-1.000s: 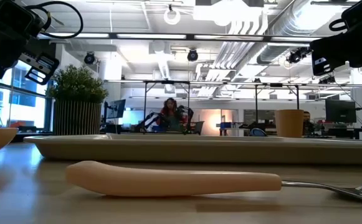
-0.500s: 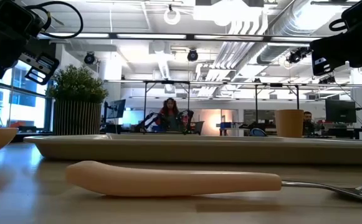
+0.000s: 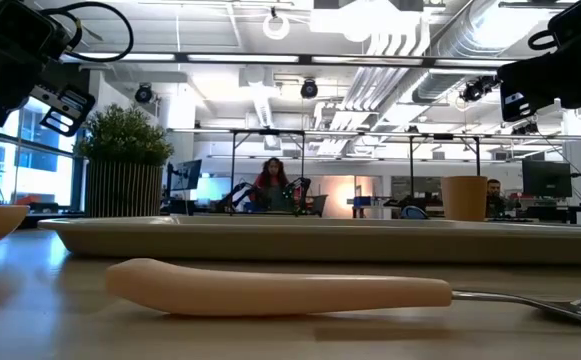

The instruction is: Pick and place plate/cup/fork/spoon on tray

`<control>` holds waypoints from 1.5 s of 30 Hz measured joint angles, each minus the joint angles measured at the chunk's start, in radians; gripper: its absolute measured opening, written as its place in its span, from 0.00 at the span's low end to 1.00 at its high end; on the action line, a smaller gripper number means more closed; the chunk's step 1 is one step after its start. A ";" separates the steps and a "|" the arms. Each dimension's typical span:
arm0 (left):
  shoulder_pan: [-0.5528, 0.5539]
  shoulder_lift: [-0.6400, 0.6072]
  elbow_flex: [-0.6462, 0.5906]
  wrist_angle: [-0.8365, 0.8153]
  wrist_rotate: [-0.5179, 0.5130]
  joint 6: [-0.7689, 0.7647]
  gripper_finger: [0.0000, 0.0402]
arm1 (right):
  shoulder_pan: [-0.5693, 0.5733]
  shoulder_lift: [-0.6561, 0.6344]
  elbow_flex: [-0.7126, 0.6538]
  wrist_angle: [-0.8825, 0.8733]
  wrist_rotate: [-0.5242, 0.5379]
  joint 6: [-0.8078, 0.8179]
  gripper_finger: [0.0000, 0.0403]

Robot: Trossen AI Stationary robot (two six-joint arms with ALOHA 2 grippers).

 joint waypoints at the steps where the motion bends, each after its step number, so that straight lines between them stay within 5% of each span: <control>1: 0.000 0.000 0.000 0.000 0.000 0.000 0.00 | 0.000 0.000 0.000 0.000 0.000 0.000 0.00; 20: 0.000 0.000 0.000 -0.001 -0.002 0.000 0.00 | 0.000 -0.002 0.000 0.003 0.007 -0.004 0.00; 29: 0.000 0.000 0.000 -0.008 -0.080 -0.079 0.00 | 0.000 -0.001 0.000 0.002 0.006 0.000 0.00; 34: -0.002 0.000 0.000 0.023 -0.032 -0.133 0.00 | 0.000 -0.001 0.000 0.008 0.007 -0.002 0.00; 45: -0.001 0.000 0.000 0.023 -0.073 -0.140 0.00 | 0.000 -0.001 0.000 0.093 0.039 -0.132 0.00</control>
